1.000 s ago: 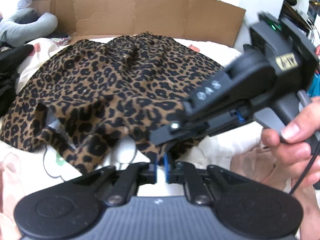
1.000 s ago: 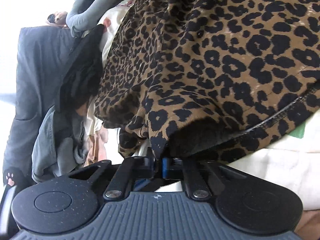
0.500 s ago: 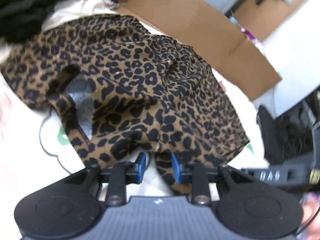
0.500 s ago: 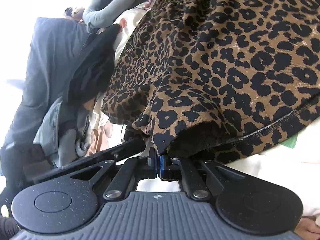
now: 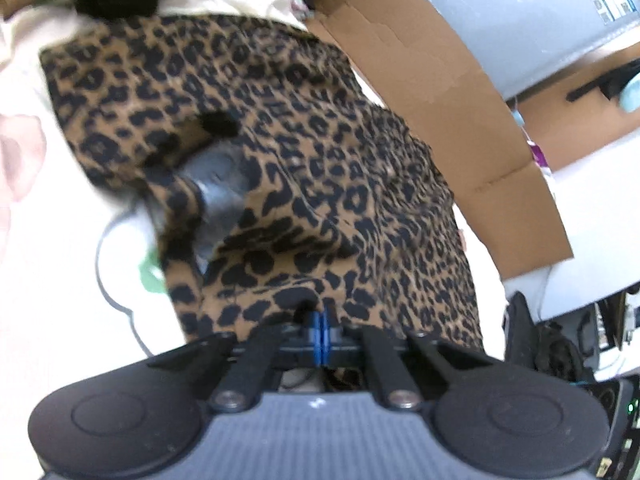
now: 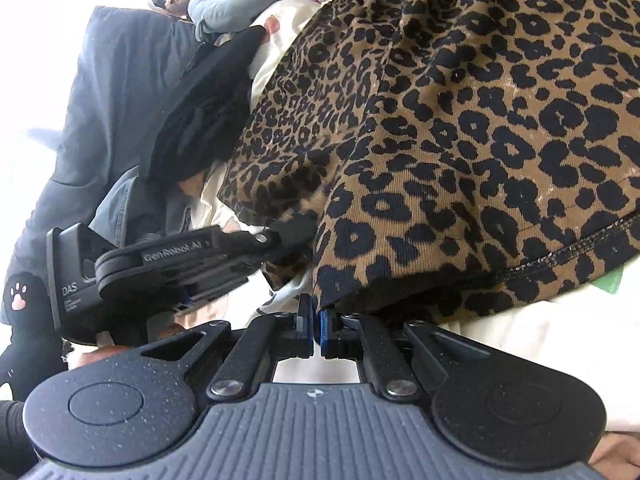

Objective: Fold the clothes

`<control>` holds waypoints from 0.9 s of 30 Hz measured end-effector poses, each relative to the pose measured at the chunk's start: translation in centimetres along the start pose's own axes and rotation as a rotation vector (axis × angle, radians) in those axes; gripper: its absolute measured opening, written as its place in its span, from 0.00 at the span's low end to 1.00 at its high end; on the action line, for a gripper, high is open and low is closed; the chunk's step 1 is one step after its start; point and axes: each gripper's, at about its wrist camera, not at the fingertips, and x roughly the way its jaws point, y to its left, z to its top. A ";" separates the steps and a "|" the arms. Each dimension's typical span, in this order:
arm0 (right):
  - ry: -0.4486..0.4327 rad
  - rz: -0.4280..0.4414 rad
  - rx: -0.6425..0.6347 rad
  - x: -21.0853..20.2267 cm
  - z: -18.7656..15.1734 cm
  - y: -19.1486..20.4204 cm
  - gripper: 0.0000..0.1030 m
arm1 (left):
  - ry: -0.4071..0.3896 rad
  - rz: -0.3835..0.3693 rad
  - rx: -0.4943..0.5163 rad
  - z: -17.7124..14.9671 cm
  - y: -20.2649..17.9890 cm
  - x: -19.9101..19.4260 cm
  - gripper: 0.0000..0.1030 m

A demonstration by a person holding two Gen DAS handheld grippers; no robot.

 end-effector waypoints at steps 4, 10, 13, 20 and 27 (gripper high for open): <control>0.033 -0.006 -0.005 0.7 -0.7 0.2 0.00 | -0.024 0.024 0.019 0.8 0.3 -0.4 0.01; 0.064 -0.016 -0.020 0.8 -1.7 0.4 0.01 | -0.006 0.054 0.045 0.7 0.3 -0.2 0.02; 0.059 -0.027 -0.024 0.2 -1.8 0.3 0.03 | 0.046 0.048 0.007 0.4 0.3 -0.2 0.07; 0.012 -0.053 -0.029 -2.3 -1.5 -0.4 0.04 | 0.109 0.004 -0.024 -0.6 -0.7 -0.8 0.33; -0.032 -0.096 -0.002 -4.0 -1.1 -1.9 0.04 | 0.150 -0.002 -0.042 -0.9 -2.2 0.7 0.48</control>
